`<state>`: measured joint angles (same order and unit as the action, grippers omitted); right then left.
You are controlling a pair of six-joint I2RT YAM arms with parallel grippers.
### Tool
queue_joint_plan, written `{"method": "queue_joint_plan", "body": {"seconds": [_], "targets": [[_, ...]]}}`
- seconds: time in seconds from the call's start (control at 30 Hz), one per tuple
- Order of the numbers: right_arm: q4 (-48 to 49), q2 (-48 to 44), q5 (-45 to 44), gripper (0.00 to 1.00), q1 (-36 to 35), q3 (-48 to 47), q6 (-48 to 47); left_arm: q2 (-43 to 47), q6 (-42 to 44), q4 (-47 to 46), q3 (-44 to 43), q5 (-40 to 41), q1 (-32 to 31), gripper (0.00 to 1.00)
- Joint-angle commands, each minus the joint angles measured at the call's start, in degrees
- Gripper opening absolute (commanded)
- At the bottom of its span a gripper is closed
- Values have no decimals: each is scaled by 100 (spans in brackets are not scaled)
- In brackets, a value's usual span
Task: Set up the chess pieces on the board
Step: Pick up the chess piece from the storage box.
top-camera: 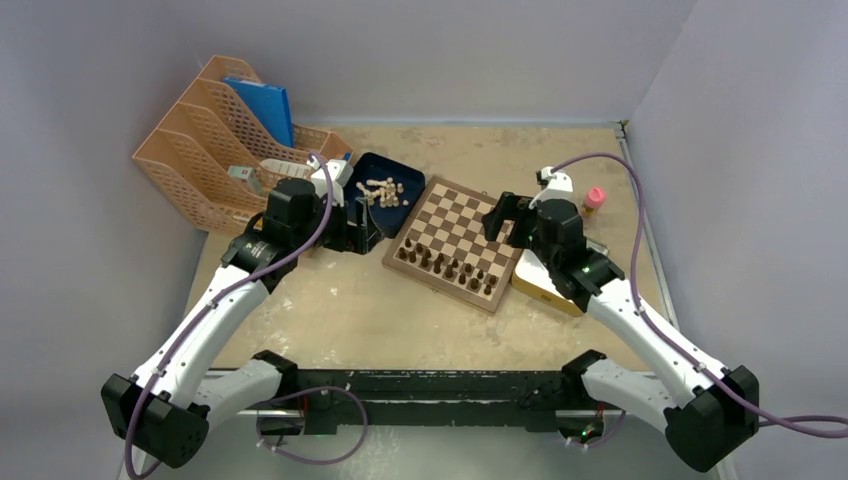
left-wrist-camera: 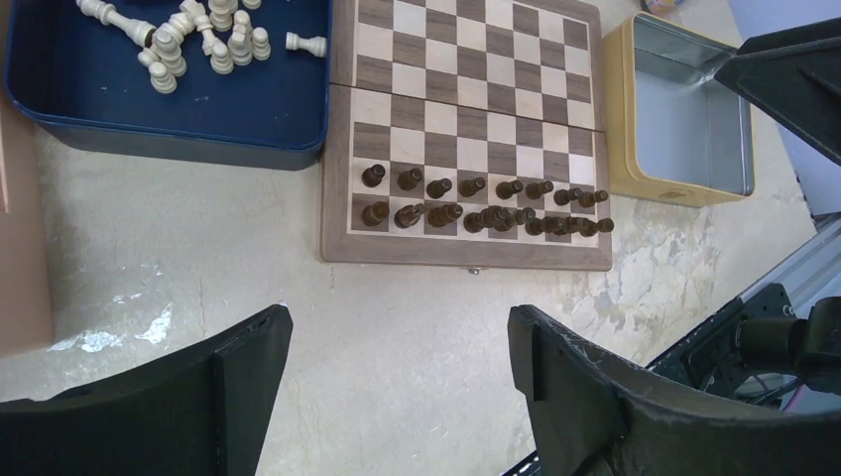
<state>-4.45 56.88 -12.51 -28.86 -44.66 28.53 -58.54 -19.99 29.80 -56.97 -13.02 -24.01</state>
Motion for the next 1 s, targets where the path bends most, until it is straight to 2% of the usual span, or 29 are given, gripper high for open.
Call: {"method": "queue_joint_plan", "body": {"seconds": [0.0,0.23,0.33,0.43,0.57,0.77,0.97], "targets": [[129,-193,-92,99,-23,-125,69,3,-62,-97,-166,155,46,80],[251,-323,146,99,-30,-119,65,-372,-1008,-74,-527,1886,46,80],[245,-387,184,99,-23,-146,26,-571,-795,-403,-621,1935,46,78],[244,-500,326,99,-28,-188,-28,-1216,-208,-288,-1110,2003,53,69],[394,-796,594,99,-26,-113,-122,-2159,-29,110,-1922,2059,93,61],[764,-1181,1111,98,-25,104,-70,-3371,119,-41,-2870,1754,202,44],[875,-1078,1474,97,-24,135,-7,-4511,579,-273,-3535,1713,212,42]]}}
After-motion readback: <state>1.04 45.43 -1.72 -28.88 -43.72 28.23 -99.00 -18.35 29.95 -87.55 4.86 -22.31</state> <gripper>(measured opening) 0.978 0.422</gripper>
